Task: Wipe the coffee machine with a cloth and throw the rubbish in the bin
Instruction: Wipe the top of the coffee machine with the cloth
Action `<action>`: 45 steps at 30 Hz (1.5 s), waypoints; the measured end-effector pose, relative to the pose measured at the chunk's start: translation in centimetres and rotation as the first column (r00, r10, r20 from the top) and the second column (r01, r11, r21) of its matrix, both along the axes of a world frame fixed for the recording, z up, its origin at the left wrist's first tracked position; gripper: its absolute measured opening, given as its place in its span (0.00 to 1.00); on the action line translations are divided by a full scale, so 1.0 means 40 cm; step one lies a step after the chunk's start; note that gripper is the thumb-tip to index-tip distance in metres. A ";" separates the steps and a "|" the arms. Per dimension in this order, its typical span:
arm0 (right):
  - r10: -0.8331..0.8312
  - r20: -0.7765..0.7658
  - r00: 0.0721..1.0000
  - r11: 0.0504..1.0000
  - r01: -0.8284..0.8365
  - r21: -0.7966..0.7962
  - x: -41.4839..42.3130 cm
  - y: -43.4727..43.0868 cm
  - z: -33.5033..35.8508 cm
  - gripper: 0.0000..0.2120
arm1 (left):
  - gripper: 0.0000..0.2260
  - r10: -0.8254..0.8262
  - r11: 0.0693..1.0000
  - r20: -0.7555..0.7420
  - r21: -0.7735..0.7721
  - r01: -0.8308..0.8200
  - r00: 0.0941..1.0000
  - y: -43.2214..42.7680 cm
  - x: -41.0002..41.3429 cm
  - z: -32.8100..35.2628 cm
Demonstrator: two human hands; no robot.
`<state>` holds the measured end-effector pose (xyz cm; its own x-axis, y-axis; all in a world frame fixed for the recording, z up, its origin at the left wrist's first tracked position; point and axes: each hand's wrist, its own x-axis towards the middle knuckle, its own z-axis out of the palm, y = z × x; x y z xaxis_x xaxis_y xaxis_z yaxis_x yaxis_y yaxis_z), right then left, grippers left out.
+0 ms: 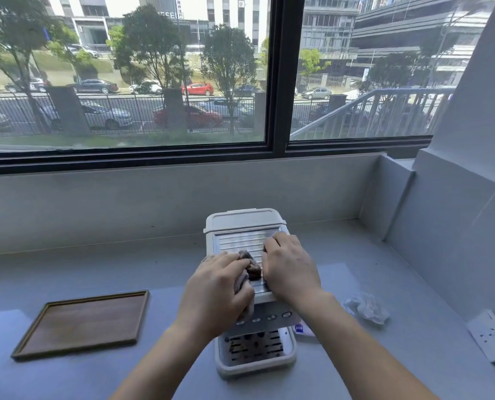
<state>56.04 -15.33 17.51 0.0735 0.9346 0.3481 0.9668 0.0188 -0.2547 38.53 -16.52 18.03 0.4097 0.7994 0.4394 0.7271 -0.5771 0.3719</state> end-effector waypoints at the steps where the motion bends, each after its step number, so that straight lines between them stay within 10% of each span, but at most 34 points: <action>1: -0.007 -0.046 0.999 1.000 0.007 0.002 0.000 0.000 -0.001 0.09 | 0.16 -0.002 1.000 0.020 0.027 0.002 1.000 -0.010 -0.002 -0.008; 24: 0.095 -0.074 0.993 0.995 -0.098 -0.031 0.009 0.006 -0.002 0.13 | 0.14 0.207 0.963 0.338 0.094 -0.252 0.918 -0.053 -0.004 -0.060; 33: 0.117 -0.149 0.982 0.993 -0.120 -0.015 0.025 0.009 -0.004 0.12 | 0.15 0.100 0.854 0.087 0.504 -0.131 0.991 -0.108 0.008 -0.141; 35: 0.113 -0.143 0.983 0.993 -0.116 -0.014 0.025 0.007 -0.004 0.11 | 0.14 0.148 0.917 0.184 0.341 -0.204 0.972 -0.084 -0.004 -0.100; 39: 0.096 -0.123 0.988 0.995 -0.098 -0.006 0.017 0.005 -0.008 0.11 | 0.14 0.362 0.878 0.620 -0.478 -0.031 0.696 0.010 -0.030 -0.039; 45: 0.078 -0.122 0.990 0.997 -0.079 -0.004 0.012 0.004 -0.003 0.11 | 0.11 0.544 0.783 0.766 -0.610 0.121 0.342 -0.005 -0.016 -0.117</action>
<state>56.53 -15.16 17.38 0.0412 0.9422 0.3325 0.9244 0.0903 -0.3705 37.89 -16.71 13.34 -0.1725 0.9814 -0.0845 -0.1673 0.0553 0.9843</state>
